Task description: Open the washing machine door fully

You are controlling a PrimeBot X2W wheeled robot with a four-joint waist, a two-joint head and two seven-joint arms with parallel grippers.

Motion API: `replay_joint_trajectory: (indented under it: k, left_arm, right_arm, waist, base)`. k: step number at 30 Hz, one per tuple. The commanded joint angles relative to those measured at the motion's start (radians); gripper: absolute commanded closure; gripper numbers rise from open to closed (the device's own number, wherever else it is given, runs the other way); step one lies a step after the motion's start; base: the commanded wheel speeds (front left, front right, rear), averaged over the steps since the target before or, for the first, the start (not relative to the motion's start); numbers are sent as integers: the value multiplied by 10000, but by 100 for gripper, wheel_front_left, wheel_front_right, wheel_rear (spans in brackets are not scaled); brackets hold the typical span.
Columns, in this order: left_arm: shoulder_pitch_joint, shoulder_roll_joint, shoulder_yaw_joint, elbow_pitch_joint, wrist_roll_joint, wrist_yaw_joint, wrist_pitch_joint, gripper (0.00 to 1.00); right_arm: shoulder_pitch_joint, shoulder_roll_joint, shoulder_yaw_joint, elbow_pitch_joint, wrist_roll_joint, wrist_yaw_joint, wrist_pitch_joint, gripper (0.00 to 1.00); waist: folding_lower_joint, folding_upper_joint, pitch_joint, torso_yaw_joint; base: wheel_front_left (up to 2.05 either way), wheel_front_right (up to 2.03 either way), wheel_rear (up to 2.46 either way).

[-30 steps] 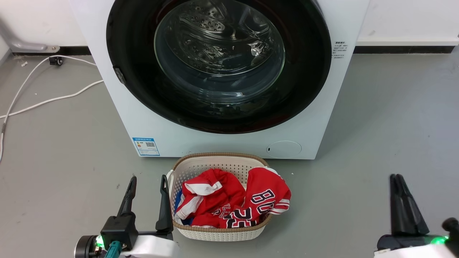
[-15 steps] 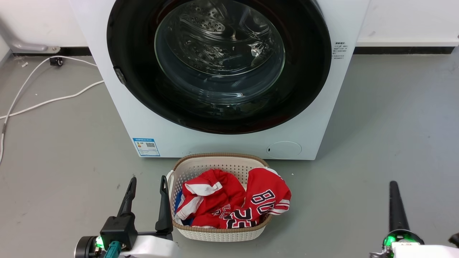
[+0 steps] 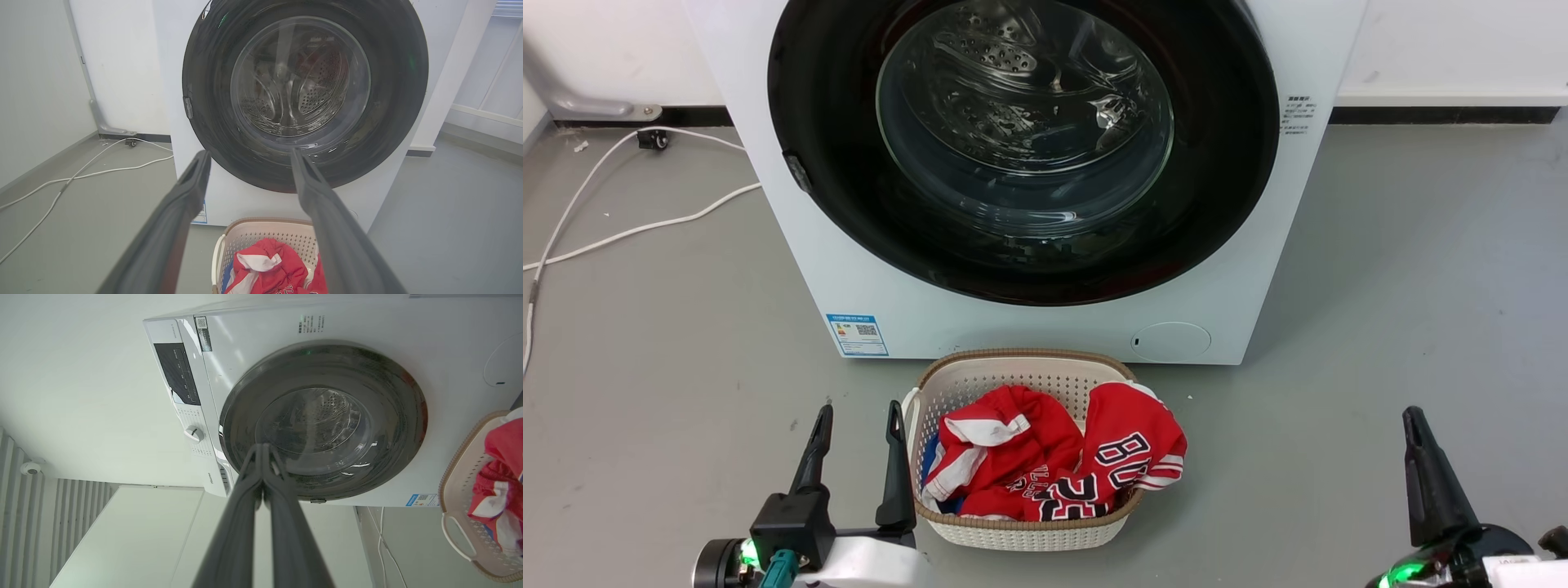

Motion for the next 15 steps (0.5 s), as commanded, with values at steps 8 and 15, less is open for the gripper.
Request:
replay_joint_trajectory:
  k: [8,15]
  left_arm:
    - [87,-12,-16,2,130,71,-28,0]
    - [34,-12,-32,-28,227,131,-28,0]
  right_arm:
    - [324,55,-279,138,-115,2,926,100]
    - [253,166,-272,259,-333,1,1107,100]
  waist:
    - [0,0,-39,8]
    - [0,0,-9,43]
  base:
    - [0,0,0]
    - [0,0,0]
